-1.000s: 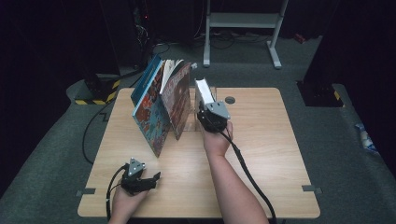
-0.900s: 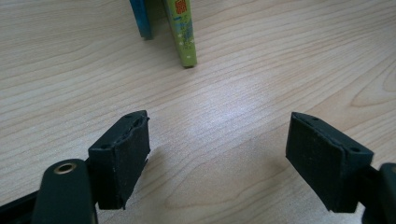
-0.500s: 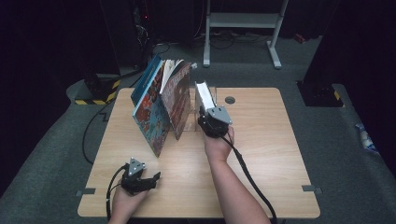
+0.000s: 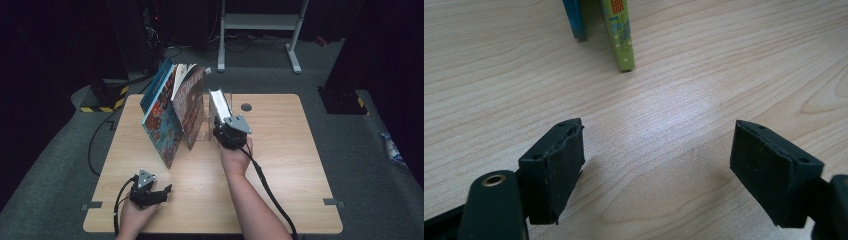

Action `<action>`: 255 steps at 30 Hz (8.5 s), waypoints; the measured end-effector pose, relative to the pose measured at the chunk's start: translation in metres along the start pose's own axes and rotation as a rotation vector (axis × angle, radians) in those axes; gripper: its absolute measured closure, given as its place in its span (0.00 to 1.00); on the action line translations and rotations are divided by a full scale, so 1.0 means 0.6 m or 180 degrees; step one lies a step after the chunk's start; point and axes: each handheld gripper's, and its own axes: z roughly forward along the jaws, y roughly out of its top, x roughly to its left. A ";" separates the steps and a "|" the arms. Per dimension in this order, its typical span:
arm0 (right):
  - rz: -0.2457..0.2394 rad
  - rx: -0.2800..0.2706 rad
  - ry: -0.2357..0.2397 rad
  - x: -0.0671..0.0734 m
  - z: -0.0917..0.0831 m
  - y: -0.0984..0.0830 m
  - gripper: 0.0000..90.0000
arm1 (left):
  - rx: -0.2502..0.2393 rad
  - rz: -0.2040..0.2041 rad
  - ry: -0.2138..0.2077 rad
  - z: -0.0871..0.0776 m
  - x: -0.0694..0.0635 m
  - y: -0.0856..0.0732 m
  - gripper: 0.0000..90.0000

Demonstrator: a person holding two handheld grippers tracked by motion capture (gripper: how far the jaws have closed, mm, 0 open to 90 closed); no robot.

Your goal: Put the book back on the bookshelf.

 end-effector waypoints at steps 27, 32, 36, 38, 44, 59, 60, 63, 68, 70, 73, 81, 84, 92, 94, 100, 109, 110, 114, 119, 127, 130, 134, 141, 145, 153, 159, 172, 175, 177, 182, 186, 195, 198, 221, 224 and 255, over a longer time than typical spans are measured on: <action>-0.0065 0.0050 0.0025 -0.008 -0.021 0.024 0.59 | -0.0010 -0.0005 -0.0012 0.000 0.001 0.000 0.24; -0.0126 0.0040 -0.0087 0.004 -0.011 0.036 0.60 | -0.0008 -0.0008 -0.0029 0.000 0.003 0.000 0.24; -0.0127 0.0005 -0.0217 0.008 0.000 0.046 0.60 | -0.0015 -0.0006 -0.0046 -0.001 0.003 0.000 0.24; -0.0083 -0.0016 -0.0250 0.006 0.006 0.050 0.60 | -0.0018 -0.0012 -0.0051 -0.001 0.004 0.000 0.24; -0.0027 -0.0028 -0.0293 0.004 0.029 0.056 0.59 | -0.0019 -0.0014 -0.0055 -0.001 0.004 0.000 0.24; 0.0026 -0.0045 -0.0382 0.001 0.076 0.061 0.59 | -0.0020 -0.0025 -0.0054 -0.002 0.002 -0.001 0.24; 0.0025 -0.0047 -0.0380 0.001 0.079 0.062 0.59 | -0.0023 -0.0025 -0.0053 -0.002 0.002 -0.001 0.24; 0.0024 -0.0045 -0.0385 0.004 0.085 0.064 0.59 | -0.0029 -0.0007 -0.0044 -0.003 0.004 -0.001 0.24; 0.0003 -0.0064 -0.0402 0.007 0.094 0.066 0.59 | -0.0042 -0.0043 -0.0061 -0.003 0.003 -0.002 0.24; 0.0012 -0.0075 -0.0403 0.007 0.096 0.066 0.59 | -0.0042 -0.0039 -0.0062 -0.004 0.003 -0.002 0.24; 0.0022 -0.0081 -0.0418 0.007 0.100 0.067 0.59 | -0.0040 -0.0035 -0.0066 -0.004 0.003 -0.002 0.24; 0.0015 -0.0113 -0.0443 0.004 0.103 0.067 0.59 | -0.0038 -0.0033 -0.0076 -0.004 0.003 -0.002 0.24; 0.0005 -0.0112 -0.0440 0.004 0.103 0.066 0.59 | -0.0042 -0.0033 -0.0079 -0.004 0.003 -0.002 0.24; 0.0078 -0.0159 -0.0391 0.002 0.095 0.051 0.57 | -0.0037 -0.0007 -0.0063 -0.004 0.003 -0.002 0.24; 0.0085 -0.0155 -0.0379 0.001 0.094 0.051 0.57 | -0.0029 0.0001 -0.0066 -0.004 0.003 -0.002 0.24; 0.0163 -0.0120 -0.0317 -0.003 0.093 0.049 0.53 | -0.0036 -0.0029 -0.0075 -0.003 0.003 -0.002 0.24; 0.0181 0.0039 -0.0170 -0.012 0.088 0.029 0.45 | -0.0035 -0.0022 -0.0075 -0.003 0.002 -0.002 0.24; 0.0177 0.0048 -0.0150 -0.013 0.086 0.026 0.44 | -0.0035 -0.0022 -0.0073 -0.003 0.002 -0.002 0.24; 0.0124 0.0074 -0.0116 -0.014 0.079 0.016 0.44 | -0.0034 -0.0027 -0.0071 -0.003 0.002 -0.002 0.24; 0.0172 0.0105 -0.0064 -0.020 0.065 0.000 0.47 | -0.0028 -0.0020 -0.0073 -0.003 0.002 -0.002 0.24; 0.0202 0.0110 -0.0012 -0.020 0.051 -0.017 0.51 | -0.0027 -0.0024 -0.0083 -0.003 0.001 -0.002 0.24; 0.0218 0.0118 -0.0021 -0.022 0.052 -0.018 0.55 | -0.0029 -0.0023 -0.0077 -0.003 0.001 -0.002 0.24; 0.0229 0.0094 -0.0156 -0.016 0.051 -0.020 0.57 | -0.0028 -0.0031 -0.0079 -0.003 0.002 -0.002 0.24; 0.0302 -0.0016 -0.0390 0.003 0.053 -0.026 0.58 | -0.0027 -0.0021 -0.0080 -0.004 0.001 -0.002 0.24; 0.0276 -0.0031 -0.0415 0.009 0.054 -0.027 0.58 | -0.0031 -0.0025 -0.0083 -0.003 0.001 -0.002 0.24; 0.0318 0.0045 -0.0240 -0.001 0.053 -0.021 0.55 | -0.0029 -0.0012 -0.0081 -0.003 0.002 -0.002 0.24; 0.0354 0.0031 -0.0066 -0.013 0.049 -0.010 0.53 | -0.0022 -0.0001 -0.0078 -0.003 0.002 -0.002 0.24; 0.0201 0.0031 -0.0117 -0.011 0.049 -0.005 0.56 | -0.0022 -0.0010 -0.0069 -0.003 0.000 -0.002 0.24; 0.0273 0.0020 -0.0170 -0.011 0.049 -0.005 0.56 | -0.0023 -0.0004 -0.0070 -0.003 0.000 -0.002 0.24; 0.0288 0.0008 -0.0190 -0.010 0.049 -0.005 0.56 | -0.0025 -0.0009 -0.0073 -0.003 0.000 -0.002 0.24; 0.0240 0.0028 -0.0134 -0.010 0.050 -0.005 0.55 | -0.0023 -0.0012 -0.0076 -0.003 0.001 -0.002 0.24; 0.0175 0.0031 -0.0093 -0.013 0.050 -0.004 0.55 | -0.0018 -0.0012 -0.0079 -0.003 0.001 -0.002 0.24; 0.0192 0.0022 0.0103 -0.025 0.046 0.007 0.40 | -0.0017 -0.0010 -0.0075 -0.002 0.000 -0.002 0.24; 0.0140 0.0048 0.0156 -0.028 0.045 0.008 0.33 | -0.0015 -0.0006 -0.0072 -0.002 0.000 -0.002 0.24; -0.0083 0.0331 0.0423 -0.055 -0.002 -0.003 0.10 | 0.0092 0.0042 -0.0068 0.003 -0.001 0.001 0.16; -0.0116 0.0345 0.0402 -0.064 -0.014 -0.009 0.10 | 0.0107 0.0029 -0.0070 0.005 -0.002 0.001 0.16; -0.0259 0.1177 0.0122 -0.272 -0.177 -0.211 0.11 | 0.0180 0.0119 0.0040 0.008 -0.008 0.003 0.16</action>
